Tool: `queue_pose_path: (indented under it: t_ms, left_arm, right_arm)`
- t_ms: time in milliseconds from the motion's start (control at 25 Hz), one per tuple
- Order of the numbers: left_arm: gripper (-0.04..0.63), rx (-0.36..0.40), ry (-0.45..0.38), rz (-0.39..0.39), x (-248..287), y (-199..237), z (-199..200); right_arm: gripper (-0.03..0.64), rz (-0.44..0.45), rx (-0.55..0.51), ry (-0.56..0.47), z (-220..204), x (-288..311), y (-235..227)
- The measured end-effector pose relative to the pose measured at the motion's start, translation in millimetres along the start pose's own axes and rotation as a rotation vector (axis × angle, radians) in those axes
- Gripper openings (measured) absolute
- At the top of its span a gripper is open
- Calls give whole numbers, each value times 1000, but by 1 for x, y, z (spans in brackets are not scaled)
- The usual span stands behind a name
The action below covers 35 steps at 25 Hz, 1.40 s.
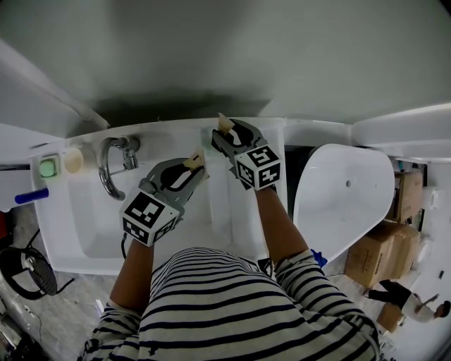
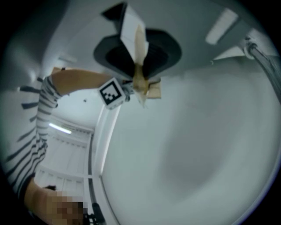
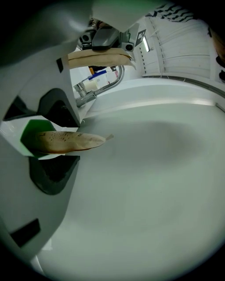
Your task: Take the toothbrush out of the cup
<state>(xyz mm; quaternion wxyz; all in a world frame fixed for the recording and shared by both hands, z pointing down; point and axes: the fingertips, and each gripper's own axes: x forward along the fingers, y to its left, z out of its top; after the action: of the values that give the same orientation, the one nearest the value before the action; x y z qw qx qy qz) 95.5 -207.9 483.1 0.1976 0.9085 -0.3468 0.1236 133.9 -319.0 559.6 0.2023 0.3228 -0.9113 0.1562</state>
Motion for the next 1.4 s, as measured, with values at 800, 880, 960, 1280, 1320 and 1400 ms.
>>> queue_pose_path:
  t_ms: [800, 880, 960, 1280, 1320, 1400]
  left_arm:
    - [71, 11, 5, -3, -1, -3, 0]
    - [71, 13, 3, -2, -2, -3, 1]
    - [71, 15, 2, 0, -3, -3, 1]
    - [71, 30, -11, 10, -6, -5, 8]
    - [71, 32, -13, 12, -6, -5, 9]
    - [71, 36, -18, 15, -8, -6, 11]
  right_arm:
    - [48, -10, -34, 1, -1, -2, -3]
    - [48, -9, -37, -3, 1, -3, -2]
    - [48, -9, -41, -9, 4, -3, -2]
    - [47, -19, -59, -50, 21, -16, -1]
    - [48, -21, -61, -57, 24, -18, -1]
    - [48, -24, -63, -70, 29, -22, 0]
